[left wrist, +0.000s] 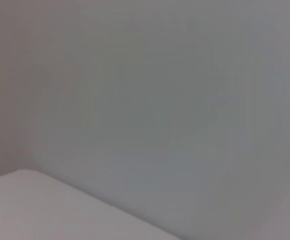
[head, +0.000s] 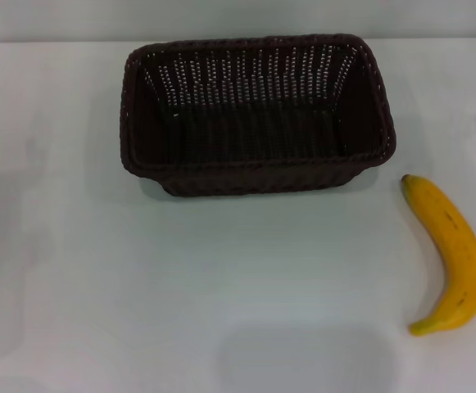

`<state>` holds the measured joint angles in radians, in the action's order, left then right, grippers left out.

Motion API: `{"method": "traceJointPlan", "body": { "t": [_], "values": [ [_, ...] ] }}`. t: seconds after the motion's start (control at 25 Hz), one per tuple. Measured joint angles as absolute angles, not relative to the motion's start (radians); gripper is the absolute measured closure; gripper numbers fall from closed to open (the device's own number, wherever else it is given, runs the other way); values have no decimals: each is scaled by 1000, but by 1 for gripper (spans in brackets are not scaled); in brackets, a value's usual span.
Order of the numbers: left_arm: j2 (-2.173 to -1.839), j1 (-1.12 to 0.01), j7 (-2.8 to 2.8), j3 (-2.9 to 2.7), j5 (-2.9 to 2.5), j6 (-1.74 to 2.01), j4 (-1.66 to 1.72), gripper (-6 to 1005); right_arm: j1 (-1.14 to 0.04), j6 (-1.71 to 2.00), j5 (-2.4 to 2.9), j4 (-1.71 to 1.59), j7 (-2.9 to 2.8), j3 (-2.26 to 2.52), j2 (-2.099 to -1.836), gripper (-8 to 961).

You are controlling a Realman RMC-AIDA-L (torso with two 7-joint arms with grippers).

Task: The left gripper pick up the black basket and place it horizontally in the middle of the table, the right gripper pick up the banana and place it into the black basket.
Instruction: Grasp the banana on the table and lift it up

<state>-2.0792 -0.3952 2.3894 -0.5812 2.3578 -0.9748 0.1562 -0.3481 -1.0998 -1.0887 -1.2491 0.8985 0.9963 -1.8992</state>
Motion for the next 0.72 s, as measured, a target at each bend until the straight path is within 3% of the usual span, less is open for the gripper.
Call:
{"method": "traceJointPlan", "body": {
  "t": [0.2, 0.72],
  "values": [
    [-2081, -416, 2408, -582, 2361, -969, 121, 201, -337, -1309, -817, -1523, 781, 970, -2003, 79],
    [-2081, -422, 2413, -582, 2384, -958, 109, 189, -337, -1490, -687, -1678, 537, 1285, -2007, 80]
  ]
}}
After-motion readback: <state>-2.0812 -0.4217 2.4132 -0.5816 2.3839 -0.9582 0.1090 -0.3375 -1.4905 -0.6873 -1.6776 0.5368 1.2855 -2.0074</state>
